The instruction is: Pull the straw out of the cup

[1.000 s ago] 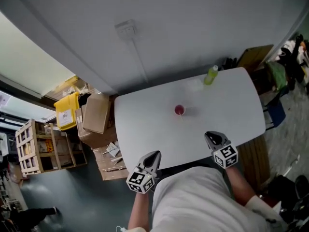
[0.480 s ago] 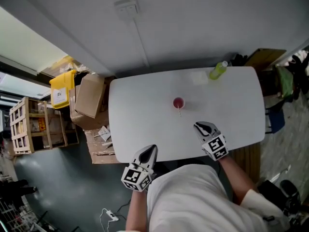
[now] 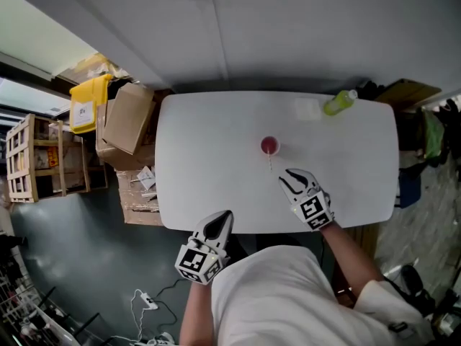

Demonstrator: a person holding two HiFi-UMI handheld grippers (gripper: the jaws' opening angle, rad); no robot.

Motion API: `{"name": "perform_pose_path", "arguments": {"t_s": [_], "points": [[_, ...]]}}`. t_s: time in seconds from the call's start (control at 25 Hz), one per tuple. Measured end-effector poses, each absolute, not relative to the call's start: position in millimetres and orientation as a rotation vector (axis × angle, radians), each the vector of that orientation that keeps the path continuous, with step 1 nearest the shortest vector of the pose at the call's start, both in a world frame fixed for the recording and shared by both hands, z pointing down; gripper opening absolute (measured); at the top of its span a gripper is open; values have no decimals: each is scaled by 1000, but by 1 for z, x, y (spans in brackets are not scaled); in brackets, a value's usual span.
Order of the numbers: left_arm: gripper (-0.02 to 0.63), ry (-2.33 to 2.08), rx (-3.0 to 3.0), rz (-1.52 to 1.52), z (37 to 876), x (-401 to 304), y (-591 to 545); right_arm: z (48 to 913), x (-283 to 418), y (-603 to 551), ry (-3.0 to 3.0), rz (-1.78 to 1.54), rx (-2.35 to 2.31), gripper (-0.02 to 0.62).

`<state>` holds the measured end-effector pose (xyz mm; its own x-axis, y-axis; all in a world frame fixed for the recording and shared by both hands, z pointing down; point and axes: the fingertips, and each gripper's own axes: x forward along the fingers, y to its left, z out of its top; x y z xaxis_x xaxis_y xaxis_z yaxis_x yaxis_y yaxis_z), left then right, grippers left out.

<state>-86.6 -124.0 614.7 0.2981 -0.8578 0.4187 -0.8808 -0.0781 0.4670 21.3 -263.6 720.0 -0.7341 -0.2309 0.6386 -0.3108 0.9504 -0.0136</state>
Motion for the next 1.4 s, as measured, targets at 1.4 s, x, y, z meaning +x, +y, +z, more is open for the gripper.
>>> {"name": "perform_pose_path", "arguments": {"t_s": [1.4], "points": [[2,-1655,1775,34,642,-98,-113,739,-41,-298,-2440,-446,272,51]]}}
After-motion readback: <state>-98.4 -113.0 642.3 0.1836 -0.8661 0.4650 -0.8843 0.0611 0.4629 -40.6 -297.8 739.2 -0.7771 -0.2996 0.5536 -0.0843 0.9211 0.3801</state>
